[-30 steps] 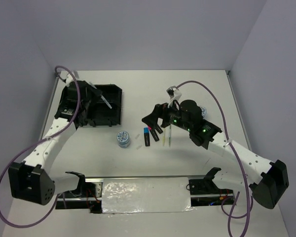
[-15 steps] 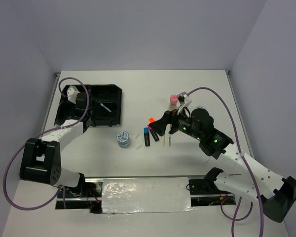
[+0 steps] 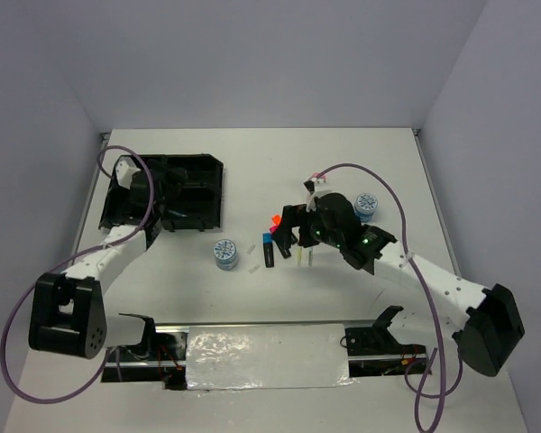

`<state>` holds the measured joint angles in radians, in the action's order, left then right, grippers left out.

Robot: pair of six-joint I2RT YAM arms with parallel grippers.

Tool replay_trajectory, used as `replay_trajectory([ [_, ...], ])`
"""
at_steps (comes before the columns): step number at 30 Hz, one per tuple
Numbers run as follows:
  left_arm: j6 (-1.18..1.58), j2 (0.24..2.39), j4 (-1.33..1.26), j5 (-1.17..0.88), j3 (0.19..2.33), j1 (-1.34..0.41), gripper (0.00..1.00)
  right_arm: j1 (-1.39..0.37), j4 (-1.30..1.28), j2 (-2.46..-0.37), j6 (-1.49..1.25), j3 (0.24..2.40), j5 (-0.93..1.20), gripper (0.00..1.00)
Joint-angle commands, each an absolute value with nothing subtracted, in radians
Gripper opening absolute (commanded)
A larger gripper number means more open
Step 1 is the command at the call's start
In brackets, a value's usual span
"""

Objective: Sort the stationery into containers
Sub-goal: Place the pen in the storage box, then pick up the pen from the center of the board.

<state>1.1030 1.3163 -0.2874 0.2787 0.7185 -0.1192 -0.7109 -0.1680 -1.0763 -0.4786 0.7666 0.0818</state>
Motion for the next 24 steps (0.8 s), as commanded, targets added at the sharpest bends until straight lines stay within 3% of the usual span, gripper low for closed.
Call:
replay_trajectory([
  [1,1.082,1.217,-0.195,0.249,0.819,-0.114,0.86,-0.71,-0.328,-1.156,-0.527,0.857,-0.099,1.0],
  [2,1.047,1.204,-0.149,0.241,0.846,-0.114,0.93,-0.71,-0.351,-1.178,-0.538,0.862,-0.179,1.0],
  [4,1.008,1.175,0.036,0.21,0.954,-0.114,0.96,-0.704,-0.403,-1.244,-0.552,0.877,-0.225,0.95],
  [5,0.949,1.169,0.082,0.183,0.985,-0.114,0.99,-0.7,-0.419,-1.27,-0.558,0.882,-0.268,0.83],
  [8,0.821,1.14,0.241,0.06,1.074,-0.115,0.99,-0.681,-0.416,-1.339,-0.571,0.876,-0.29,0.65],
  [11,0.695,1.108,0.359,-0.047,1.091,-0.117,0.99,-0.654,-0.402,-1.408,-0.581,0.865,-0.296,0.59],
  [17,0.511,1.006,0.474,-0.06,0.993,-0.136,0.99,-0.598,-0.356,-1.463,-0.571,0.841,-0.272,0.59],
  [24,0.394,1.029,0.572,-0.114,1.019,-0.176,0.99,-0.568,-0.333,-1.554,-0.541,0.871,-0.222,0.55],
])
